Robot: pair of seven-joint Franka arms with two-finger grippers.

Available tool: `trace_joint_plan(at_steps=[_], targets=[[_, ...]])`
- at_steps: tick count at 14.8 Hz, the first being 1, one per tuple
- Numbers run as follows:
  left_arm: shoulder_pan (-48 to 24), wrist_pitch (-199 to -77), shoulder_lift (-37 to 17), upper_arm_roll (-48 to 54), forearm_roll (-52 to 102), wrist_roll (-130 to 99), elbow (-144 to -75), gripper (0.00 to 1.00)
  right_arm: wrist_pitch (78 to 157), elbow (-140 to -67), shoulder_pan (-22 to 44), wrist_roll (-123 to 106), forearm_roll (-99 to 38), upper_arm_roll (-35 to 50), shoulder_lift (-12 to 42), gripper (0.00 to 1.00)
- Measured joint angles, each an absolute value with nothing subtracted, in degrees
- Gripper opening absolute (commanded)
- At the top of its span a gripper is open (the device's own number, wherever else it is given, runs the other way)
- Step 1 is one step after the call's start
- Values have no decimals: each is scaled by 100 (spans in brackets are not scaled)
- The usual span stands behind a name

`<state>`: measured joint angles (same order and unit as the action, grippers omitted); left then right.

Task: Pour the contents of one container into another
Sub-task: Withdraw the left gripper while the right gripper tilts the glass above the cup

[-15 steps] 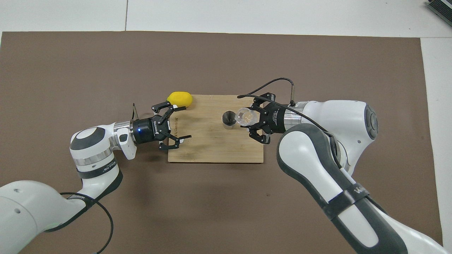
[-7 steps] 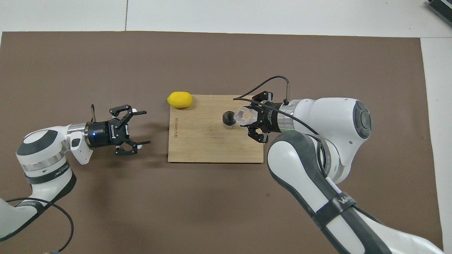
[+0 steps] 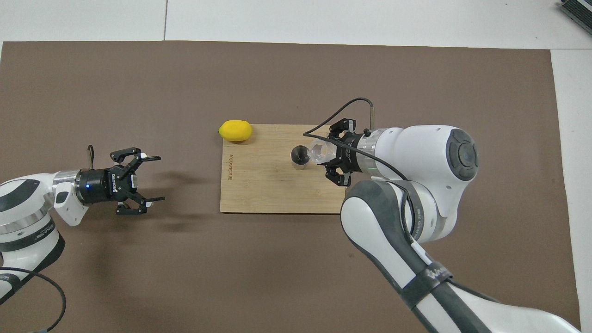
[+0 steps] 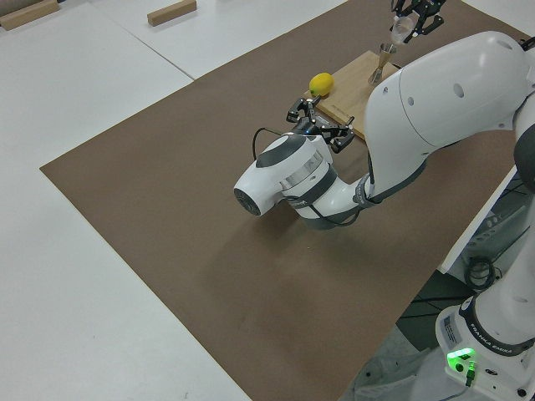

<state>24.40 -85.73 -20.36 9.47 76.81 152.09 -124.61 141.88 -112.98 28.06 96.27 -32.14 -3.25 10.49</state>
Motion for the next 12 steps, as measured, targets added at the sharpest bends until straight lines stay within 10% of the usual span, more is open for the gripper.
trace_joint_plan(at_steps=[12], targets=[[2567, -8593, -186, 498, 4647, 11480, -11016, 100, 14009, -10862, 2836, 10339, -2196, -326, 1206, 0]])
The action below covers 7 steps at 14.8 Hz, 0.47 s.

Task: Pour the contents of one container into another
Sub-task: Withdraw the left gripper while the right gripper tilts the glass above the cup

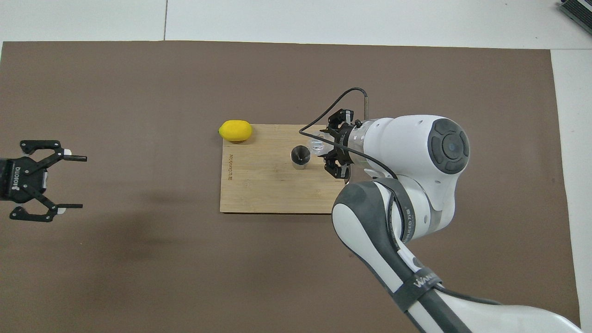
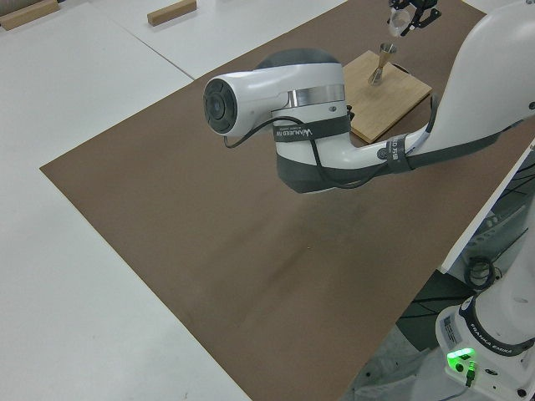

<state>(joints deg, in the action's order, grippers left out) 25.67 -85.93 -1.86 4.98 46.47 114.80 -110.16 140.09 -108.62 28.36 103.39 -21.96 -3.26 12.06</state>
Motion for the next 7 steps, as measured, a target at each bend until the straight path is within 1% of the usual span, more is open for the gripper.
trace_joint_plan(at_steps=[2, 7], targets=[[2562, -8695, -192, 546, 4247, 10672, -10735, 100, 14008, -10834, 2837, 10455, -2042, -326, 1223, 0], [2414, -9104, -138, 640, 3340, 9101, -10417, 100, 14007, -10727, 2932, 10816, -1674, -323, 1260, 0]])
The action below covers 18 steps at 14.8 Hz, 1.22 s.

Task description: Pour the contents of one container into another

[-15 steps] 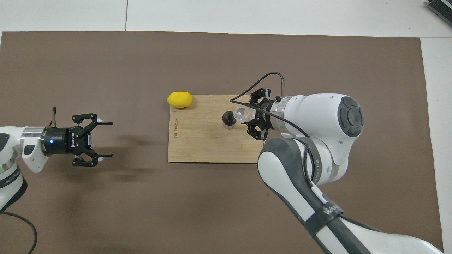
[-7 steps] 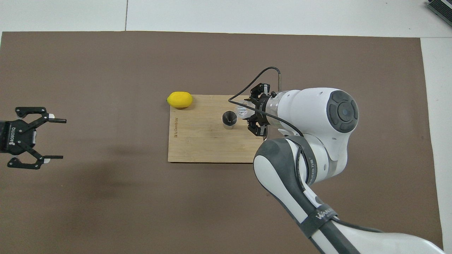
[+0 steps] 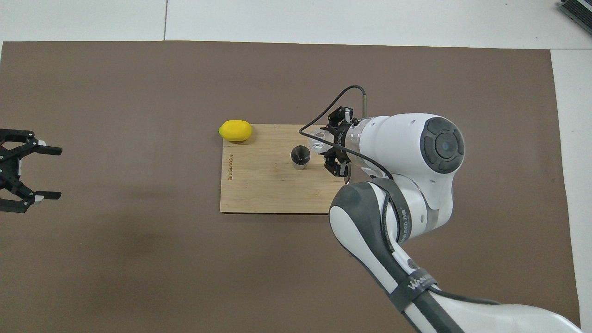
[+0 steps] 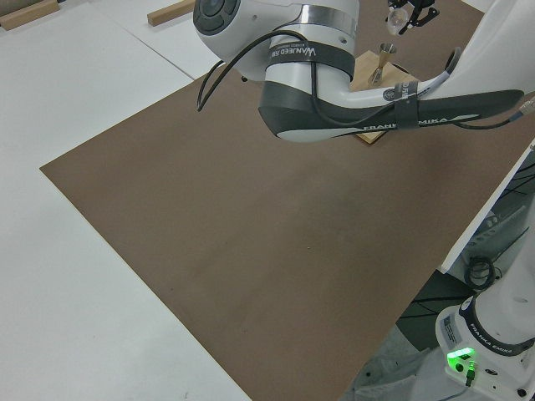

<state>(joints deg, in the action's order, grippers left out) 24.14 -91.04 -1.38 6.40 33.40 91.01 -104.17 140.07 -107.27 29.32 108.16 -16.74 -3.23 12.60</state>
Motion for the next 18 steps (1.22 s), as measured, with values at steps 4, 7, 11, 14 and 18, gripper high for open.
trace_joint_plan(at_steps=[4, 7, 11, 14, 18], targets=[[2417, -9133, 169, 630, 2712, 8091, -10341, 100, 13920, -10714, 3026, 10829, -1559, -324, 1267, 0], [2418, -9134, 353, 627, 2311, 7504, -10340, 100, 13799, -10687, 3058, 10905, -1357, -323, 1268, 0], [2418, -9152, 458, 625, 1783, 6949, -10305, 100, 13708, -10634, 3058, 10905, -1269, -326, 1268, 0], [2418, -9160, 531, 634, 1390, 6094, -10289, 100, 13645, -10633, 3058, 10917, -1085, -326, 1269, 0], [2399, -9160, 739, 700, 902, 4849, -10278, 100, 13620, -10632, 3067, 10917, -979, -324, 1269, 0]])
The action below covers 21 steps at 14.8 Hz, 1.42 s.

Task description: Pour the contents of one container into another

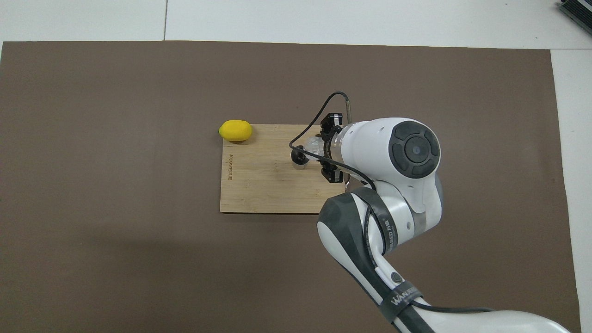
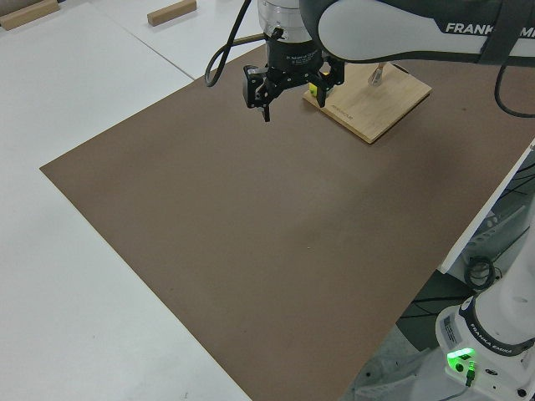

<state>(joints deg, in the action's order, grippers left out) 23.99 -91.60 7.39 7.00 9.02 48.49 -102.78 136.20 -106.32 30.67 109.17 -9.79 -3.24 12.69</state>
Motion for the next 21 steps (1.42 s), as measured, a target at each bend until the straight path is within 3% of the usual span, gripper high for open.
trace_joint_plan(at_steps=[7, 15, 21], targets=[[2225, -9289, 854, 1148, 701, 3581, -10173, 100, 13613, -10620, 3132, 10982, -850, -325, 1276, 0], [1376, -9308, 854, 1229, 388, 1459, -10173, 100, 13613, -10595, 3132, 11010, -844, -324, 1279, 0], [1353, -9298, 858, 1228, 188, 1050, -10173, 100, 13613, -10587, 3127, 11073, -1438, -327, 1327, 0]])
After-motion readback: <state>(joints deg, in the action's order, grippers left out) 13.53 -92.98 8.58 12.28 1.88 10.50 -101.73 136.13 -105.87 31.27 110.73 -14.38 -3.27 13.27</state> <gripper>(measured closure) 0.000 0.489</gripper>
